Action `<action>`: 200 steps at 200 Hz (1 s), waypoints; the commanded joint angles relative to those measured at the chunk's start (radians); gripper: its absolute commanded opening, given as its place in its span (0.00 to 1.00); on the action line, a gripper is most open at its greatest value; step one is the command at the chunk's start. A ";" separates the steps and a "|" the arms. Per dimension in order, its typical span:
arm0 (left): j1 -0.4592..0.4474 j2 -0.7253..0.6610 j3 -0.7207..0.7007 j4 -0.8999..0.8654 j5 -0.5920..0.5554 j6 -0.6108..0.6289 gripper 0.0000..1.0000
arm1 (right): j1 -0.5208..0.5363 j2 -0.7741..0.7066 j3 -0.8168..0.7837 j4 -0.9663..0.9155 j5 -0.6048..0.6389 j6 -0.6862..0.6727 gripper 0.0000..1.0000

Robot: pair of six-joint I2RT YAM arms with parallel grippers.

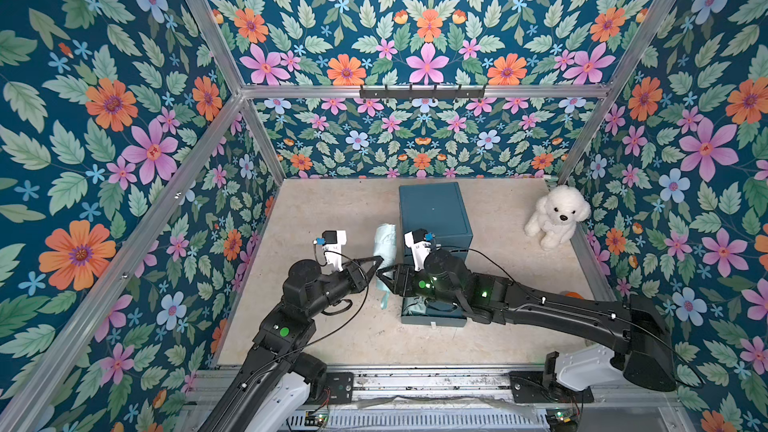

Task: Place the umbrella in the drawer by color
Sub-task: Pick up the umbrella from the center of the board.

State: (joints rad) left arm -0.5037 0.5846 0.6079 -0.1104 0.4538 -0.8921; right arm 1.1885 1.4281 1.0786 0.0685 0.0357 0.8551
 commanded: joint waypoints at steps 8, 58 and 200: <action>-0.021 0.011 0.007 0.097 0.004 0.007 0.00 | 0.000 -0.008 0.012 -0.028 0.054 -0.019 0.43; -0.035 0.042 0.007 0.094 0.038 0.019 0.00 | -0.006 -0.012 0.030 -0.076 0.096 -0.031 0.13; -0.041 0.162 -0.010 0.016 -0.168 0.095 0.55 | -0.003 -0.324 -0.525 0.292 0.006 0.255 0.00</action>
State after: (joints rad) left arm -0.5423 0.7052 0.6209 -0.0902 0.3130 -0.8299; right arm 1.1828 1.1591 0.6708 0.1978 0.0505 0.9806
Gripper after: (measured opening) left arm 0.559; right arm 0.173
